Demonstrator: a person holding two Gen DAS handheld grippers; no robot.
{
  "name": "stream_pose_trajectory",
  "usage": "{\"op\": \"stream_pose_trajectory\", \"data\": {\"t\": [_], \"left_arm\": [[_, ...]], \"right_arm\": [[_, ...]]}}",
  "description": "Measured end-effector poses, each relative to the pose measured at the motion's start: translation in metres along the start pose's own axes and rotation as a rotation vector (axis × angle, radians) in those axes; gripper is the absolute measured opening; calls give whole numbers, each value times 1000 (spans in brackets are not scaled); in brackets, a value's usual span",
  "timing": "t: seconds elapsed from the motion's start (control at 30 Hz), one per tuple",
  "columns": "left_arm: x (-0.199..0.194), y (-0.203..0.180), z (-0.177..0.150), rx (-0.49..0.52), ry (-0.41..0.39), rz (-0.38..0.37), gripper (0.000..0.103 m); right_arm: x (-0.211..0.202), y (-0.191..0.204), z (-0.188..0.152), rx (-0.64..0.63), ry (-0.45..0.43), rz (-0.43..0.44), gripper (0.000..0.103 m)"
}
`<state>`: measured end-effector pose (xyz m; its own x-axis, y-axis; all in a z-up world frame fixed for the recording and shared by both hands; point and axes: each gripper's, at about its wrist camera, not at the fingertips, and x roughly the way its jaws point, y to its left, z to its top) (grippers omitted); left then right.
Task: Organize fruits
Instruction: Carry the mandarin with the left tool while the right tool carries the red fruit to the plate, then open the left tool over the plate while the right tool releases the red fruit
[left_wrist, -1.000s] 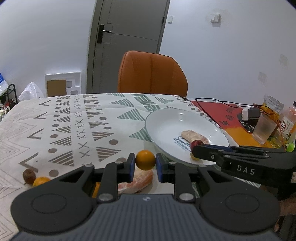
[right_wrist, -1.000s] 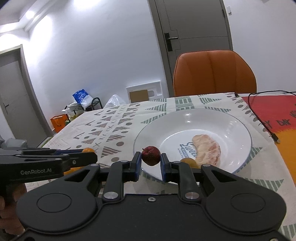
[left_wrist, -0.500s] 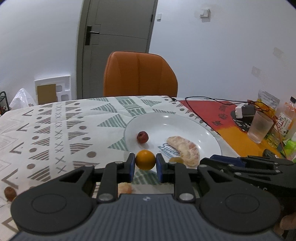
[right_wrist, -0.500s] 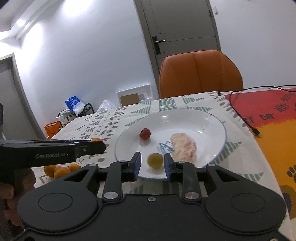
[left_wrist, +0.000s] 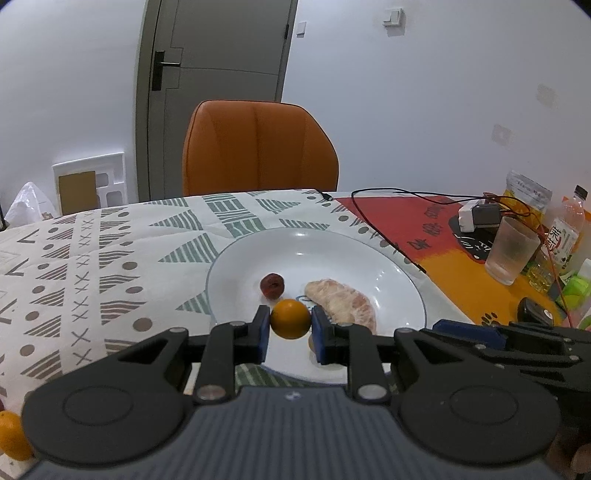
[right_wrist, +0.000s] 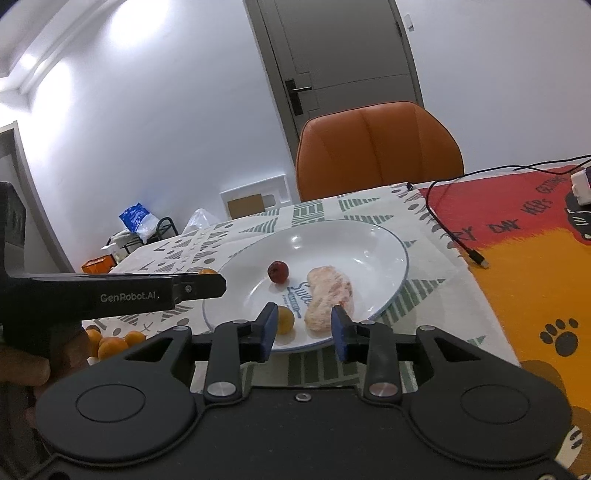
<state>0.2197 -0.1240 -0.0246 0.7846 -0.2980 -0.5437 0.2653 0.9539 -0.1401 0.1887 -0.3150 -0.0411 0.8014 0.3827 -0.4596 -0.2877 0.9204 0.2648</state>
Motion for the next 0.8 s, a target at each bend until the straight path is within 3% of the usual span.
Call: {"op": "stream_pose_trajectory", "data": {"t": [0.27,0.33,0.47,0.57,0.8], "left_arm": [[-5,8,3,-22,-5,48,29],[-8,13,2,-31,-4,61,36],[-17,23,0,-57,-9,92,63],[-26,31,0,-70,-24,125,78],[-46,53,-3,-114,-45,185,90]], "right_arm": [[3,-3,-2,15,4,0,43],[4,-3,-2,17,6,0,49],[3,-1,-3,17,-2,-8,70],[2,1,-2,17,-12,-8,77],[1,8,-1,18,-8,-3,92]]}}
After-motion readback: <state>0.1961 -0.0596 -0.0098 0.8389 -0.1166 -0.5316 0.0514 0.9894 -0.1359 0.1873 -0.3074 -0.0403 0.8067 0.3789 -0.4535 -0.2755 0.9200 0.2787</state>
